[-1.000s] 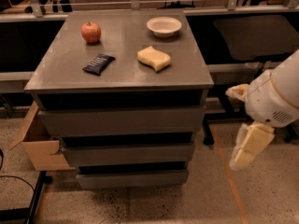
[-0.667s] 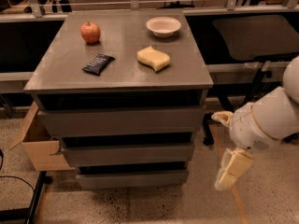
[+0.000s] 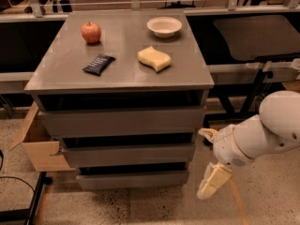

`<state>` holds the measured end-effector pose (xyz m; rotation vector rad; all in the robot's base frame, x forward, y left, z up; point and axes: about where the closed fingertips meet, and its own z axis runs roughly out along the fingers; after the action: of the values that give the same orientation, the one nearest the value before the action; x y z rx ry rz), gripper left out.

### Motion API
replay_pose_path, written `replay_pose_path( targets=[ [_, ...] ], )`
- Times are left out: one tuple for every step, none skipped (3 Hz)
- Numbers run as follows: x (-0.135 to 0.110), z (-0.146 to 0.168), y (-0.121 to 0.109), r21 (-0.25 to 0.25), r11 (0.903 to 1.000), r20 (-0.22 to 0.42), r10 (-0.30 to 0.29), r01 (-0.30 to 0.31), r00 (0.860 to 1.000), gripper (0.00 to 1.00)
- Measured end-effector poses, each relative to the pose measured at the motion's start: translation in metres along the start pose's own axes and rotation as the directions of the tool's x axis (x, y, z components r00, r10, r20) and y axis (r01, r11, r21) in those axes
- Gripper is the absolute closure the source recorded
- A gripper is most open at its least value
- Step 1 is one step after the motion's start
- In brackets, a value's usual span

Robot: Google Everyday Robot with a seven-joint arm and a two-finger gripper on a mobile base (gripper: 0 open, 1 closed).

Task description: Open bottom drawer

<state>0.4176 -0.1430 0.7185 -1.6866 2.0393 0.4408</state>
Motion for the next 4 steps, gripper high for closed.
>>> replay_pose_path(
  targets=[
    [0.007, 0.019, -0.001, -0.034, 0.9993, 0.024, 0.017, -0.016, 1.000, 0.00],
    [0.016, 0.069, 0.003, -0.094, 0.9956, 0.074, 0.008, -0.001, 0.997, 0.00],
    [0.029, 0.125, 0.010, -0.143, 0.9895, 0.118, -0.004, 0.021, 0.993, 0.00],
    [0.045, 0.206, 0.023, -0.193, 0.9794, 0.171, -0.027, 0.060, 0.985, 0.00]
  ],
)
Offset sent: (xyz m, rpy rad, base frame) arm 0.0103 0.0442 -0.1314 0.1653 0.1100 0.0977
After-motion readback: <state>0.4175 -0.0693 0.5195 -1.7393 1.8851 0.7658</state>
